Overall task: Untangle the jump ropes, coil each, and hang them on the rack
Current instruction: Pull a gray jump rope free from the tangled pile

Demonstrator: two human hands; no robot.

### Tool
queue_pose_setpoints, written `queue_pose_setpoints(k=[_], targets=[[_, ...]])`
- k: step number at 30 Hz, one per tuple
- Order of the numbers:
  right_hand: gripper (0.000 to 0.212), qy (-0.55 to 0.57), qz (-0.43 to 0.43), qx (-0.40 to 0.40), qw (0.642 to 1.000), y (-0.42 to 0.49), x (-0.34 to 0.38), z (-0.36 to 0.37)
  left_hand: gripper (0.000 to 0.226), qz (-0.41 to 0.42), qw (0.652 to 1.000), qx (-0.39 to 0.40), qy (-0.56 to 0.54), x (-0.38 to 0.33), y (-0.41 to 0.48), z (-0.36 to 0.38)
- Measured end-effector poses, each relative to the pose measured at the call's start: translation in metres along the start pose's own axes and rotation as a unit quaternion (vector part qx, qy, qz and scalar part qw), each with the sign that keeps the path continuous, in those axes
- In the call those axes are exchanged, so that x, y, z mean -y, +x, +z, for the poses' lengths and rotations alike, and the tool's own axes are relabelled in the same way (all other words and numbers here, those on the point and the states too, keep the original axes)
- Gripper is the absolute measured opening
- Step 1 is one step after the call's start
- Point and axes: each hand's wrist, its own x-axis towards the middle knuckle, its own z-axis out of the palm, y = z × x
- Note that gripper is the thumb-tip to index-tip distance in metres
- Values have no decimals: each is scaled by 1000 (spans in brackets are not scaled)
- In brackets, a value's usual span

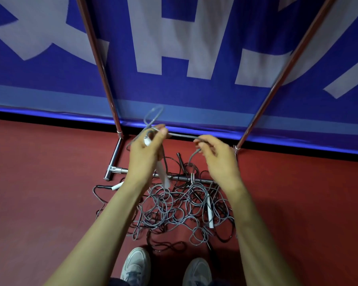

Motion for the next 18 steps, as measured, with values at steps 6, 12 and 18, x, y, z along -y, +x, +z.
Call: queue_pose_setpoints(k=[6, 12, 18], targets=[[28, 200, -19, -12, 980, -2, 33, -6, 47, -67, 962, 174, 201, 19, -7, 5], [20, 287, -25, 0, 958, -2, 44, -9, 18, 43, 950, 105, 291, 18, -11, 8], [25, 158, 59, 159, 973, -2, 23, 1, 18, 12, 997, 80, 11, 7, -9, 8]])
